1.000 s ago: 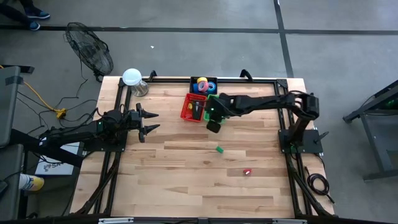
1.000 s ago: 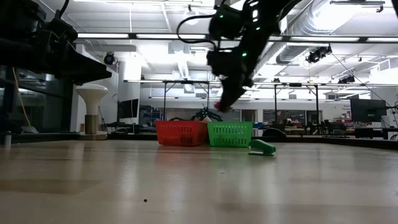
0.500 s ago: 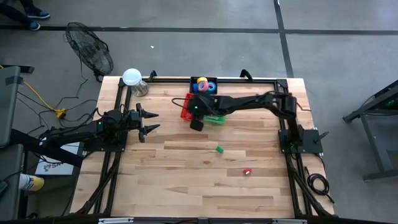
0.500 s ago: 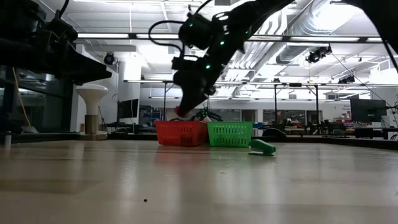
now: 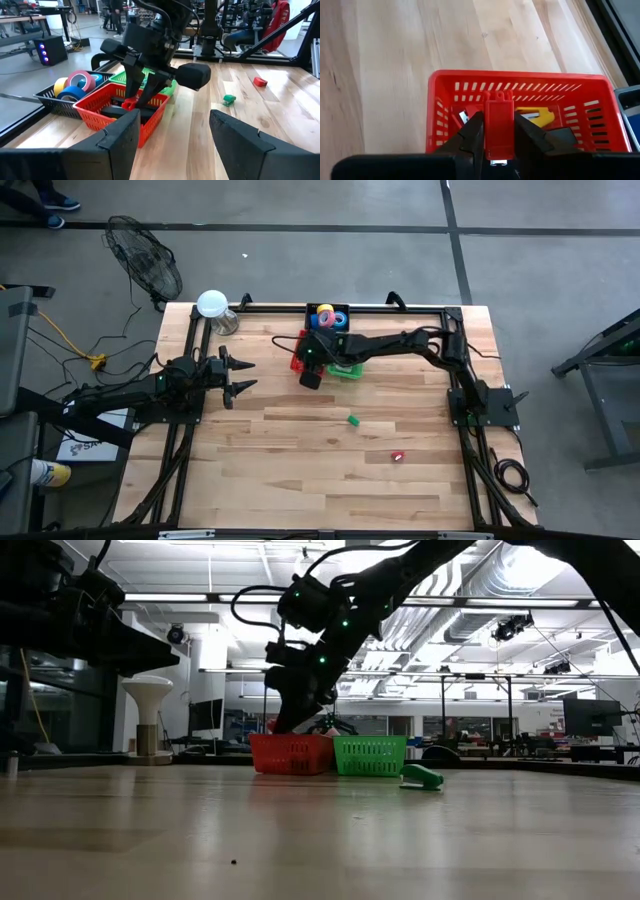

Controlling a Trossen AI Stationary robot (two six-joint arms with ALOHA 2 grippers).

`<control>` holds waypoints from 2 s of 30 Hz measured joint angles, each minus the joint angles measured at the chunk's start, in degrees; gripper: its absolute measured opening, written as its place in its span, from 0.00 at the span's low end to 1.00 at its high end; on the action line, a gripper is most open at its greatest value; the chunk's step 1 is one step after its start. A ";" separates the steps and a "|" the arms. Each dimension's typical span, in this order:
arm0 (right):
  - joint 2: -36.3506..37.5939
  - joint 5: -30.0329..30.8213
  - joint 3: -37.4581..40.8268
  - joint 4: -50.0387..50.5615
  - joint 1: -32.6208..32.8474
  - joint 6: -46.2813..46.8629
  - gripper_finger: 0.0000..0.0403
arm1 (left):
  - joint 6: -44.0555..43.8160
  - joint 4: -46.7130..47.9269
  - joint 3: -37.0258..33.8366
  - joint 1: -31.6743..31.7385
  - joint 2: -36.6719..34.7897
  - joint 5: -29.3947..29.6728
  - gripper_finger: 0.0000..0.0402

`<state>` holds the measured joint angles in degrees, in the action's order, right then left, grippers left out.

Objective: Pick and place Stapler, Stapler remover, tape
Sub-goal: Put the top small red stapler into the red bin, then put the small green stapler into the red bin

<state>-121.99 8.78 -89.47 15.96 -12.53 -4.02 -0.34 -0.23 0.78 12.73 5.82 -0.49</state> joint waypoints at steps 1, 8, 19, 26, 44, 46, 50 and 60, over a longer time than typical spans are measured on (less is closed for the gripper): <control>0.00 0.25 0.01 0.01 0.00 0.05 0.18 | 0.02 -0.02 0.00 -0.02 -0.02 -0.02 0.58; 0.00 -0.31 0.04 -0.43 -0.02 0.05 0.28 | 0.00 -0.02 0.00 0.00 -0.02 -0.02 0.58; 0.82 8.90 0.08 1.28 0.64 1.20 0.51 | 0.02 -0.02 0.00 -0.02 -0.02 0.00 0.58; 3.95 12.38 0.13 10.47 2.68 7.17 0.52 | 0.02 -0.01 0.00 -0.02 -0.02 -0.01 0.58; 18.77 15.52 18.36 16.09 11.34 26.23 0.52 | 0.02 -0.02 0.00 -0.01 -0.01 0.00 0.58; 20.65 15.82 21.25 15.06 12.77 28.47 0.52 | 0.02 0.00 0.00 0.00 -0.02 0.00 0.58; 23.56 15.96 25.88 15.09 15.98 33.46 0.52 | 0.01 -0.02 0.00 -0.02 -0.01 0.00 0.58; 24.58 14.66 30.33 14.90 23.11 45.09 0.52 | 0.01 -0.01 0.00 -0.02 -0.02 0.00 0.58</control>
<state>-97.42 23.44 -59.14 30.86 10.57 41.07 -0.33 -0.24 0.78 12.71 5.80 -0.49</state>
